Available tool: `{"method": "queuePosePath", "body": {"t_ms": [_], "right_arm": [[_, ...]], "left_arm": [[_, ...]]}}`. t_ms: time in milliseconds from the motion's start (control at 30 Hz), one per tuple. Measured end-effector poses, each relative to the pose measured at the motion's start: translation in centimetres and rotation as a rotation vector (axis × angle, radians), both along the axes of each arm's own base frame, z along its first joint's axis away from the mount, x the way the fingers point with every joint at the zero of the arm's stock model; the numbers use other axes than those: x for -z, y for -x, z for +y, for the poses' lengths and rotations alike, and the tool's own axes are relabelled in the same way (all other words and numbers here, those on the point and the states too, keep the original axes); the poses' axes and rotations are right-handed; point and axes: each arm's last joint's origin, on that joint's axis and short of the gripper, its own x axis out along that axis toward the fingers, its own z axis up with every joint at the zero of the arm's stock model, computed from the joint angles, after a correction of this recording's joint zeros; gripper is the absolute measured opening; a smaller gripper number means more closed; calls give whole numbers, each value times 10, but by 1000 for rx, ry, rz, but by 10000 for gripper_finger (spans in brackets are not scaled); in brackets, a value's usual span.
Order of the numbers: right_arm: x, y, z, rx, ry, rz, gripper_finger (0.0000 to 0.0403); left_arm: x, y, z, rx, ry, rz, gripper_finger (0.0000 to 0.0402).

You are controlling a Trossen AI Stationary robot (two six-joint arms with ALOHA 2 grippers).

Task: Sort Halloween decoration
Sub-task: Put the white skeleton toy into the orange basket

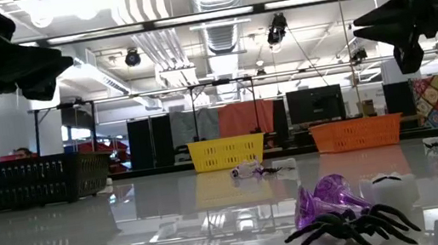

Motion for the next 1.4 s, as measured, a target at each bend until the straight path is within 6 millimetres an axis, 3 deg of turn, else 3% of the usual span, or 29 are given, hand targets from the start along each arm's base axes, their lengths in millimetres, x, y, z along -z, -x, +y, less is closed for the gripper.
{"method": "queuePosePath", "body": {"t_ms": [1400], "right_arm": [[3,0,0,0,-47,17,73]], "left_arm": [[-6,0,2,-38,-25,-57,107]]}}
